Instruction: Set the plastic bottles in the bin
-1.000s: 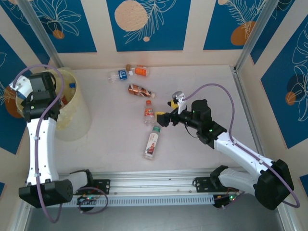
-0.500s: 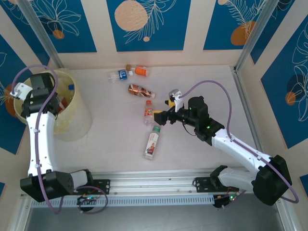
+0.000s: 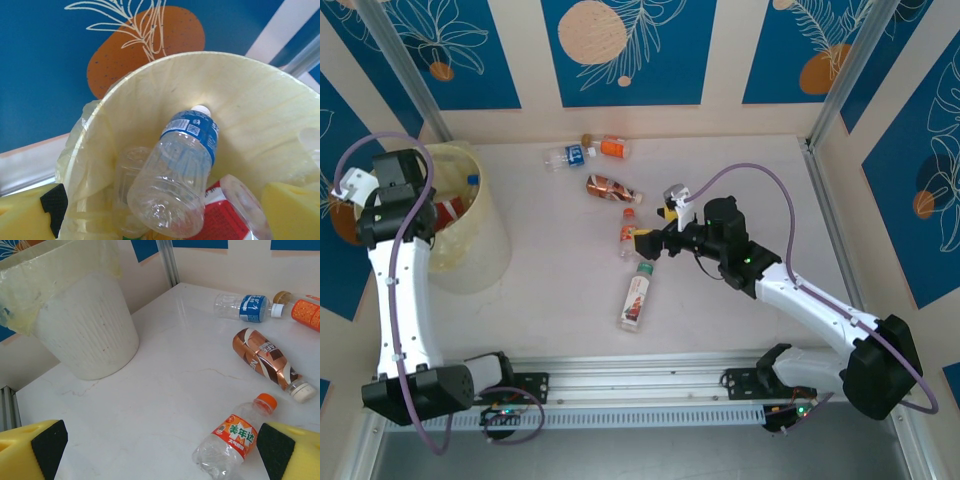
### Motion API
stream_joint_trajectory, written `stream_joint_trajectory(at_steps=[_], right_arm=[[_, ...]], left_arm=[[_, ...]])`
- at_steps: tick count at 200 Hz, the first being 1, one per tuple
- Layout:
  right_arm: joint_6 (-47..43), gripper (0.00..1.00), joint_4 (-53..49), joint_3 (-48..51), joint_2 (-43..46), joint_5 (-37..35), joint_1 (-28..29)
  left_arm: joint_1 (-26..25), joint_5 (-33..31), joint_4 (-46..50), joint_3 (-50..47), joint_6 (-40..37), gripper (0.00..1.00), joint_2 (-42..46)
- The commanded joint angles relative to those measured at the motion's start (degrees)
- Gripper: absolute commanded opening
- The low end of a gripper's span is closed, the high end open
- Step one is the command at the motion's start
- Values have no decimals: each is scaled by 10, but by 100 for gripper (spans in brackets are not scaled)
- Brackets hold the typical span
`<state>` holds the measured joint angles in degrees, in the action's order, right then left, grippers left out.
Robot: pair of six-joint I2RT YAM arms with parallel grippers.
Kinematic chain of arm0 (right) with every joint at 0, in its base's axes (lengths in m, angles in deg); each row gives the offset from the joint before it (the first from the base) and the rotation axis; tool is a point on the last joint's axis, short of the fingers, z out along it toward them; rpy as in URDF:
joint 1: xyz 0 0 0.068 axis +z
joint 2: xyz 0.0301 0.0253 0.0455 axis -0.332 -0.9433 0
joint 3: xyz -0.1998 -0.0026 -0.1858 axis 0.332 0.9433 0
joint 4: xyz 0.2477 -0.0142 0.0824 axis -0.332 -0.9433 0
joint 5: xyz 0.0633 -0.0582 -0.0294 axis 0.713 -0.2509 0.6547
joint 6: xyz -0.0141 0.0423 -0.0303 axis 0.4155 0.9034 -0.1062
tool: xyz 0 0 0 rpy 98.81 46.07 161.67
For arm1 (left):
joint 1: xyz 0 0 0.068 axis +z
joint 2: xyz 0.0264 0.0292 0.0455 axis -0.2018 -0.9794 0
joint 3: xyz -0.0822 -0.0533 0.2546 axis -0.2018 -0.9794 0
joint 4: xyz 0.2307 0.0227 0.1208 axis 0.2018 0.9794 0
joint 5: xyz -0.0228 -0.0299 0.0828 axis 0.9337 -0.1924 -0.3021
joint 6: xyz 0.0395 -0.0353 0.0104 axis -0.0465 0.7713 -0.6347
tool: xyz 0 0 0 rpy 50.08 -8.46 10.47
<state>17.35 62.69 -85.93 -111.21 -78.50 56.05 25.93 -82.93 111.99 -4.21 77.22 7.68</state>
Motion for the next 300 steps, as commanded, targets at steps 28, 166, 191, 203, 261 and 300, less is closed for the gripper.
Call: stream_joint_trajectory(at_steps=[28, 166, 191, 203, 261, 300], right_arm=[[12, 99, -9, -16, -16, -93, 3], [297, 96, -255, -157, -225, -281, 54], [359, 99, -351, -157, -227, -287, 113], [364, 99, -398, -167, -238, -286, 150], [432, 100, -514, -156, -251, -235, 251], [411, 100, -481, -155, -290, -176, 270]], left_arm=[[2, 132, -45, 9, -17, 100, 46], [-276, 316, -161, 8, -90, 100, -19], [-304, 329, -162, -1, -107, 100, -45], [-304, 332, -166, -10, -114, 100, -52], [-303, 323, -220, -87, -128, 100, -21], [-304, 313, -235, -116, -132, 100, -16]])
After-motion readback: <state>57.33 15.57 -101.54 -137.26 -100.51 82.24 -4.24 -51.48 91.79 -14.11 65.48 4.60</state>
